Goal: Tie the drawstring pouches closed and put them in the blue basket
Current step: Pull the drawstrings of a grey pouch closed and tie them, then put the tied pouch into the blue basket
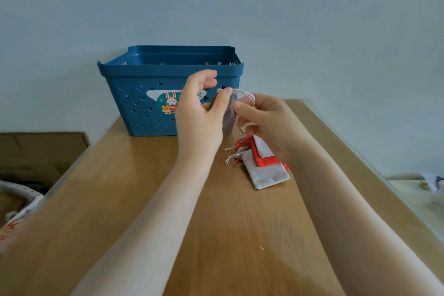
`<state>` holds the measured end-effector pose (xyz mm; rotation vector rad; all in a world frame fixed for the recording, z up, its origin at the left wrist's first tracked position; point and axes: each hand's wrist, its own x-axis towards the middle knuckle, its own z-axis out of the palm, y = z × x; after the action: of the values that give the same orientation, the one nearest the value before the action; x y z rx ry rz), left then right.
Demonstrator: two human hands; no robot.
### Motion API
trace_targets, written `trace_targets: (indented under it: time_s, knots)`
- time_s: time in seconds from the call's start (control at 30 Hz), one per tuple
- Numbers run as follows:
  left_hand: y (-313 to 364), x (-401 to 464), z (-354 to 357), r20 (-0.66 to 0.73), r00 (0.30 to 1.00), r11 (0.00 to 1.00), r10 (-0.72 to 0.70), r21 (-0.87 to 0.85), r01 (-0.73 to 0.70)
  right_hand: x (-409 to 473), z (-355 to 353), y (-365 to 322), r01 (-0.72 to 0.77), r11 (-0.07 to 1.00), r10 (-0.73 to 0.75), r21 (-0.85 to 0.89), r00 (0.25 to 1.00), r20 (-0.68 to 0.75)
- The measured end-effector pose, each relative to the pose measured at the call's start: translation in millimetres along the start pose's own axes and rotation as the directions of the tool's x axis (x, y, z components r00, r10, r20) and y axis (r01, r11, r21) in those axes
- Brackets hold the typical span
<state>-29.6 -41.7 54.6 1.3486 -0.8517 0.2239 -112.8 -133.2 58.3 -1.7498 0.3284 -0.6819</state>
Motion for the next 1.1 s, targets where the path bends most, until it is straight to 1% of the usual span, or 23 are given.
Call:
trace_targets:
  time_s: [0.03, 0.1, 0.17, 0.2, 0.27, 0.33, 0.4, 0.5, 0.57, 0.7, 0.8, 0.87, 0.97, 1.0, 1.03, 1.1]
  knots:
    - [1, 2, 1, -0.009, 1.000, 1.000, -0.030, 0.004, 0.030, 1, 1, -3, 0.015, 0.999, -0.017, -0.049, 0.999, -0.032]
    - [-1, 2, 1, 0.013, 0.990, 0.990, -0.141, 0.011, 0.141, 2, 2, -5, 0.045, 0.993, -0.053, -0.110, 0.996, -0.072]
    - [-5, 0, -1, 0.061, 0.965, 0.965, -0.255, -0.045, 0.258, 6, 2, -6, 0.058, 0.993, -0.070, -0.105, 0.991, -0.110]
    - [-7, -2, -3, 0.088, 0.955, 0.955, -0.283, -0.063, 0.289, 8, 2, -5, 0.052, 0.995, -0.064, -0.090, 0.989, -0.135]
    - [-10, -3, -7, 0.129, 0.956, 0.963, -0.265, -0.007, 0.268, 15, 0, -5, 0.036, 0.998, -0.046, -0.059, 0.983, -0.179]
    - [-13, 1, -9, 0.148, 0.958, 0.970, -0.245, 0.035, 0.242, 20, 1, -4, 0.024, 0.998, -0.036, -0.065, 0.982, -0.186]
    - [-14, 12, -8, 0.145, 0.952, 0.963, -0.270, 0.046, 0.266, 27, 2, -3, 0.008, 0.997, -0.021, -0.079, 0.985, -0.171]
    - [-18, 36, -3, 0.146, 0.934, 0.946, -0.325, 0.059, 0.320, 36, -2, -2, -0.036, 0.999, 0.032, -0.017, 0.979, -0.200]
    - [-21, 56, 1, 0.117, 0.924, 0.931, -0.365, 0.032, 0.364, 43, -8, -3, -0.064, 0.998, 0.063, 0.006, 0.973, -0.224]
    - [-23, 104, 6, 0.028, 0.899, 0.894, -0.437, -0.097, 0.438, 61, -20, -7, -0.103, 0.994, 0.094, -0.033, 0.974, -0.207]
    - [-31, 133, 14, -0.009, 0.896, 0.892, -0.443, -0.100, 0.440, 75, -24, -3, -0.128, 0.990, 0.116, -0.053, 0.976, -0.186]
    - [-38, 150, 20, -0.012, 0.886, 0.884, -0.463, -0.082, 0.460, 85, -25, 2, -0.137, 0.989, 0.126, -0.057, 0.978, -0.167]
    - [-49, 165, 25, 0.029, 0.829, 0.830, -0.558, -0.002, 0.558, 93, -27, 11, -0.148, 0.987, 0.136, -0.069, 0.979, -0.149]
    - [-54, 166, 25, 0.038, 0.821, 0.822, -0.569, 0.032, 0.569, 94, -29, 15, -0.157, 0.984, 0.144, -0.080, 0.979, -0.147]
    - [-60, 165, 24, 0.037, 0.829, 0.829, -0.558, 0.071, 0.555, 94, -30, 20, -0.170, 0.982, 0.157, -0.084, 0.977, -0.145]
    - [-67, 158, 21, 0.030, 0.873, 0.869, -0.487, 0.118, 0.480, 90, -33, 28, -0.200, 0.977, 0.189, -0.078, 0.973, -0.135]
